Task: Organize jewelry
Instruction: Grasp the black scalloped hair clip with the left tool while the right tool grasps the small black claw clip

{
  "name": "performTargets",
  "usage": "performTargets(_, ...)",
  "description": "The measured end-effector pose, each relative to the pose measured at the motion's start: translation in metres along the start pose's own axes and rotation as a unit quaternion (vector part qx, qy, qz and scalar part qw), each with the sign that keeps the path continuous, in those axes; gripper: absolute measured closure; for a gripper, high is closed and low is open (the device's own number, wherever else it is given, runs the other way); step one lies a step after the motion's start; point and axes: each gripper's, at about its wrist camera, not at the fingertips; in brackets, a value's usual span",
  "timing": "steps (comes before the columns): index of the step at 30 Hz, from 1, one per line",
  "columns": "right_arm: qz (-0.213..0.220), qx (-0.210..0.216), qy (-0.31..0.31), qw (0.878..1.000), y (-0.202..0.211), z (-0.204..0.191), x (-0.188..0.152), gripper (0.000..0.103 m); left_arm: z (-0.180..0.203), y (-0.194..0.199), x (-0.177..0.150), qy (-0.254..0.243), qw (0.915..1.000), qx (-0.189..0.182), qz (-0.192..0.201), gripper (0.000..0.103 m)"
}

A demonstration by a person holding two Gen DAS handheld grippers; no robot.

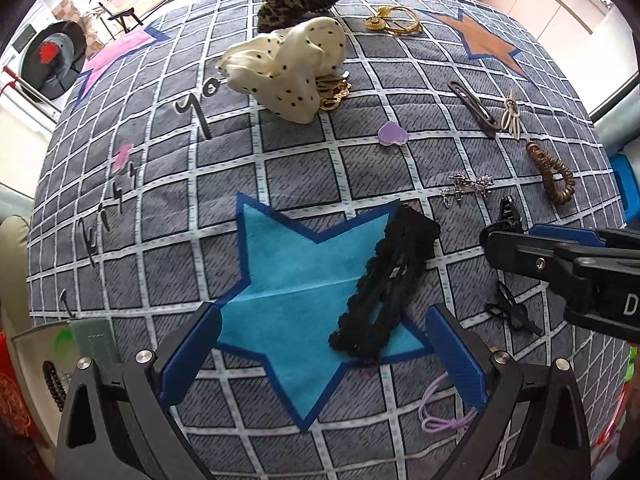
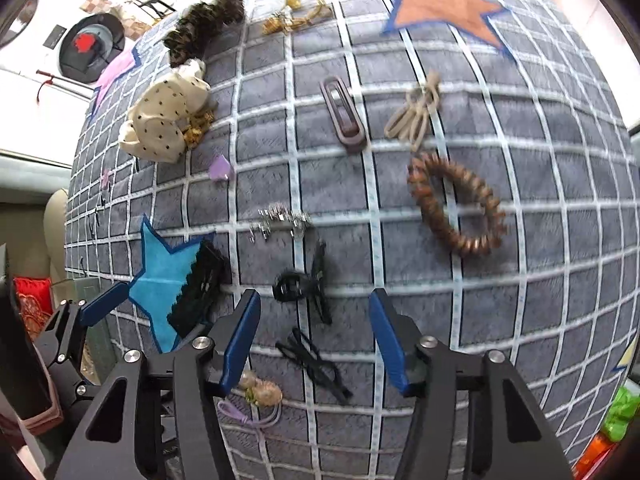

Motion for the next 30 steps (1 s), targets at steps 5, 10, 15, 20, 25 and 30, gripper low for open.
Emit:
performTargets(5, 0.007, -0.014, 0.015, 1.000, -0.002, -0.004, 0.004, 0.061, 0.008, -0.007, 0.004, -0.002, 1.0000, 0.003, 0.003, 0.008)
performTargets(10, 0.008, -0.014, 0.007, 1.000, 0.000, 0.004, 0.003, 0.078, 0.019, -0.008, 0.010, -0.011, 0.9999, 0.000, 0.006, 0.018)
performTargets(15, 0.009, -0.011, -0.005, 1.000, 0.008, 0.016, -0.004, 0.078, 0.027, -0.010, 0.020, -0.020, 0.9998, 0.004, 0.004, 0.024)
performTargets(20, 0.015, -0.004, -0.021, 1.000, 0.022, 0.025, -0.010, 0.078, 0.046, -0.006, 0.025, -0.027, 0.9996, -0.010, 0.003, 0.052)
performTargets(25, 0.021, 0.003, -0.034, 0.999, 0.037, 0.033, -0.019, 0.078, 0.075, 0.001, 0.033, -0.035, 0.9993, -0.014, -0.004, 0.069)
performTargets(30, 0.025, 0.008, -0.041, 0.999, 0.051, 0.037, -0.029, 0.078, 0.085, 0.013, 0.032, -0.015, 0.9995, -0.027, -0.002, 0.069)
Point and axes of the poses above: each gripper's, at about its wrist camera, not at the fingertips, and y roughly against the way its jaws point, z to its right, x to its top, and after that the axes turned 11 degrees about z, right-handed
